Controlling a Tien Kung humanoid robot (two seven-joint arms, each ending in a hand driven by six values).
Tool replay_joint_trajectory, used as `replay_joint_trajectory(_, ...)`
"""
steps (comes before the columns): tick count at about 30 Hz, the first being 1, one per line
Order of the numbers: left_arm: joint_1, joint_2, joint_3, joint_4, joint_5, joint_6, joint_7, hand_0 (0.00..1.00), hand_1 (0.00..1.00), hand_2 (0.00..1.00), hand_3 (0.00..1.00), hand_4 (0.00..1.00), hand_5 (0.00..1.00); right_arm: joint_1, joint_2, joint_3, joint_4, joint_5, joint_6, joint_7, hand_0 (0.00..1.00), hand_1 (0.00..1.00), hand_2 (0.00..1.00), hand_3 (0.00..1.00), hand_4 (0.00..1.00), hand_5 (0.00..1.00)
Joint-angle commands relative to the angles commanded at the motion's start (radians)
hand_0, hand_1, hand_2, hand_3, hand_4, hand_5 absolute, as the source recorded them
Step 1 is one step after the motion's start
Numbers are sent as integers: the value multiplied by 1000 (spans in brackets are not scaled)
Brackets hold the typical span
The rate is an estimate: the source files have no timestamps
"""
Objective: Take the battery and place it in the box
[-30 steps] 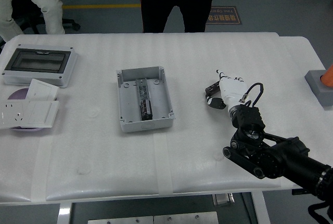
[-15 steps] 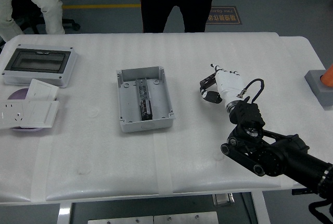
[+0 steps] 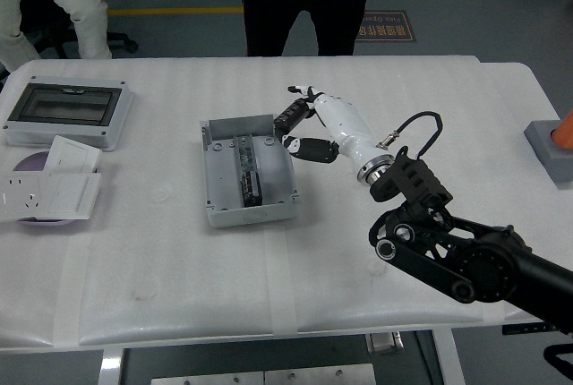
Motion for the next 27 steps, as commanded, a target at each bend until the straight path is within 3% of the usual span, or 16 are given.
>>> replay_joint_trajectory(4,0,1,0,0,0,0,0,536,560,483,484,52,2,11,9,-37,42,-90,80,49,942,685,749,907,578,299)
replay_joint_trajectory(8,0,1,-1,0,1,-1,1,536,560,483,484,52,2,23,19,-60,34,-182,115,51,942,685,749,907,578,299)
replay_joint_trajectory(9,0,1,0,0,1,-1,1,536,560,483,483,52,2,26,21,-65,29,-203,119,50,998,915,955,998,761,426)
replay_joint_trajectory(14,-1,0,1,0,0,-3,1,536,560,483,483,52,2,42,26,-78,0,-280,123,45,998,915,955,998,761,426)
replay_joint_trajectory(15,-1,0,1,0,0,-3,1,536,560,481,481,51,2,45,26,-81,-6,-286,123,45,998,998,998,998,804,422)
replay_joint_trajectory(27,-1,0,-4,0,4,-6,5,534,558,480,478,44,2,95,13,-124,-89,-284,115,51,998,998,998,998,818,413)
